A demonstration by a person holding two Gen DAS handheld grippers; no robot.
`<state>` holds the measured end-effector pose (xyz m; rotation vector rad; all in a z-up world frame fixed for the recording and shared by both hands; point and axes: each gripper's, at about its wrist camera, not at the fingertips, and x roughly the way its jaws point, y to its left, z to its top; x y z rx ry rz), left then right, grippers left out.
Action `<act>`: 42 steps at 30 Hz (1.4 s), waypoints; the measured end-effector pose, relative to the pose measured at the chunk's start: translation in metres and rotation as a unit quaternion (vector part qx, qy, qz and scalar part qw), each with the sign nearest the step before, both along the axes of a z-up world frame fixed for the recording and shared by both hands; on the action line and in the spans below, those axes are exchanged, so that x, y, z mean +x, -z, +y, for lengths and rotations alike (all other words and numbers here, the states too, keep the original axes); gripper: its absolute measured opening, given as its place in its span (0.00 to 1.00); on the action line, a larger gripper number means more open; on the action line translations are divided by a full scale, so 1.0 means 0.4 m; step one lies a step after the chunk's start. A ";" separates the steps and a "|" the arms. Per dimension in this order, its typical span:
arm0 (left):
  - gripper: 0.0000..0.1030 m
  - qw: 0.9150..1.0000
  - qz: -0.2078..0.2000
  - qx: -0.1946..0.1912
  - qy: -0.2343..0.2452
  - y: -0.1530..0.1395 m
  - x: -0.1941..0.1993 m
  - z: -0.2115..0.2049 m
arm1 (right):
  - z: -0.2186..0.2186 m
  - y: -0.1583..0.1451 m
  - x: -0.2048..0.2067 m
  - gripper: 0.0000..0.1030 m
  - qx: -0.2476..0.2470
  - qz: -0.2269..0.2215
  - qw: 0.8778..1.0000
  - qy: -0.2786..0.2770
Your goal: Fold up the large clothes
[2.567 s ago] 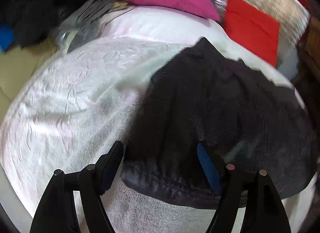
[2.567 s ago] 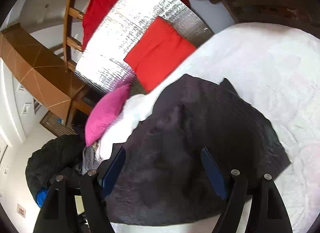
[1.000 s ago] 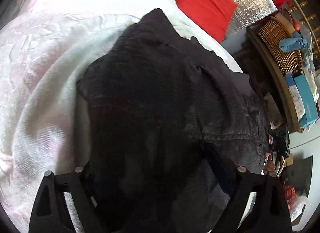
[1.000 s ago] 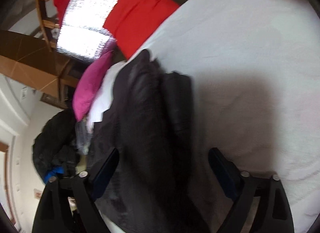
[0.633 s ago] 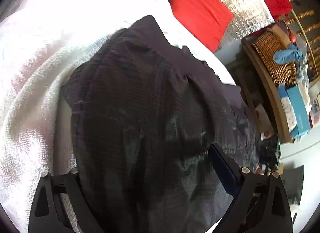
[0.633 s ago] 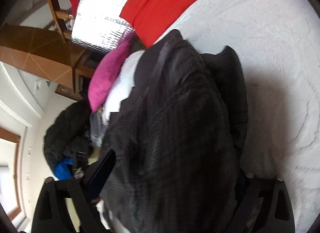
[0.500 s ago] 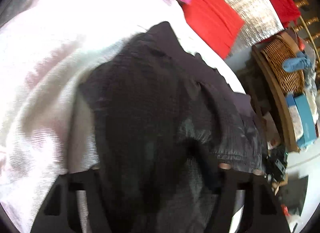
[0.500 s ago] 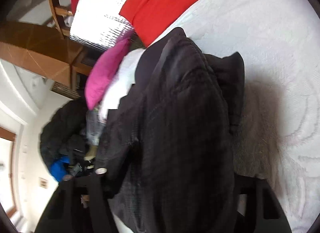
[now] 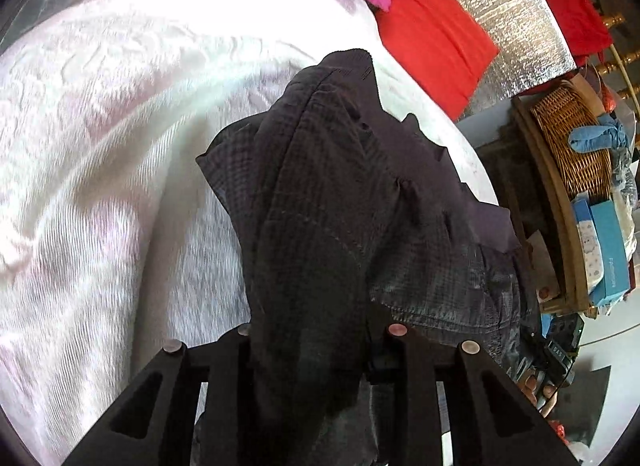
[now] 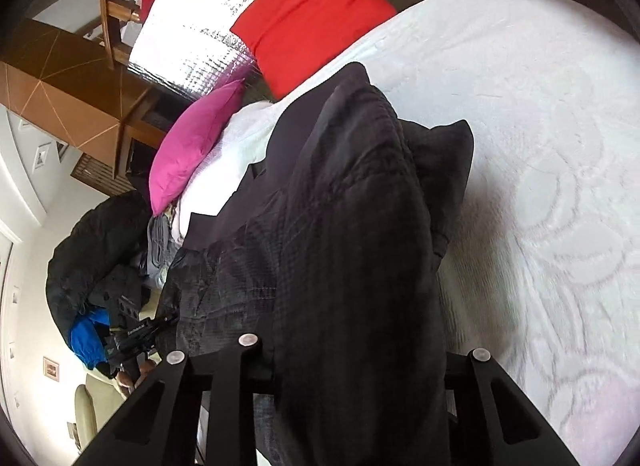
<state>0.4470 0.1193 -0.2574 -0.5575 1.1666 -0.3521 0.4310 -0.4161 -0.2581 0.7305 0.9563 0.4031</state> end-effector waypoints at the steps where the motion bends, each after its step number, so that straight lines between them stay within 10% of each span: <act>1: 0.28 1.000 0.008 -0.002 0.005 0.002 -0.011 -0.003 | -0.005 -0.001 -0.011 0.33 -0.001 0.005 1.000 -0.001; 6: 0.28 0.999 0.022 0.006 0.028 0.008 -0.097 -0.024 | -0.033 -0.002 -0.093 0.33 -0.007 0.037 0.999 -0.008; 10: 0.48 0.995 0.000 0.094 0.022 -0.002 -0.135 -0.059 | -0.050 0.013 -0.130 0.38 -0.003 0.045 0.999 -0.015; 12: 0.51 0.992 -0.009 0.123 0.017 -0.013 -0.140 -0.077 | -0.049 0.033 -0.117 0.64 -0.017 0.054 0.998 -0.010; 22: 0.65 0.947 -0.084 0.310 0.009 -0.059 -0.156 -0.252 | -0.082 0.119 -0.069 0.75 0.034 0.061 0.995 0.066; 30: 0.64 0.941 -0.093 0.324 0.003 -0.055 -0.148 -0.227 | -0.038 0.060 -0.059 0.53 -0.008 0.031 0.997 0.070; 37: 0.65 0.939 -0.095 0.331 0.000 -0.060 -0.160 -0.232 | -0.042 0.084 -0.032 0.53 -0.004 0.045 0.996 0.077; 42: 0.65 0.937 -0.094 0.336 -0.004 -0.063 -0.165 -0.233 | -0.041 0.062 -0.056 0.71 -0.047 0.059 0.993 0.088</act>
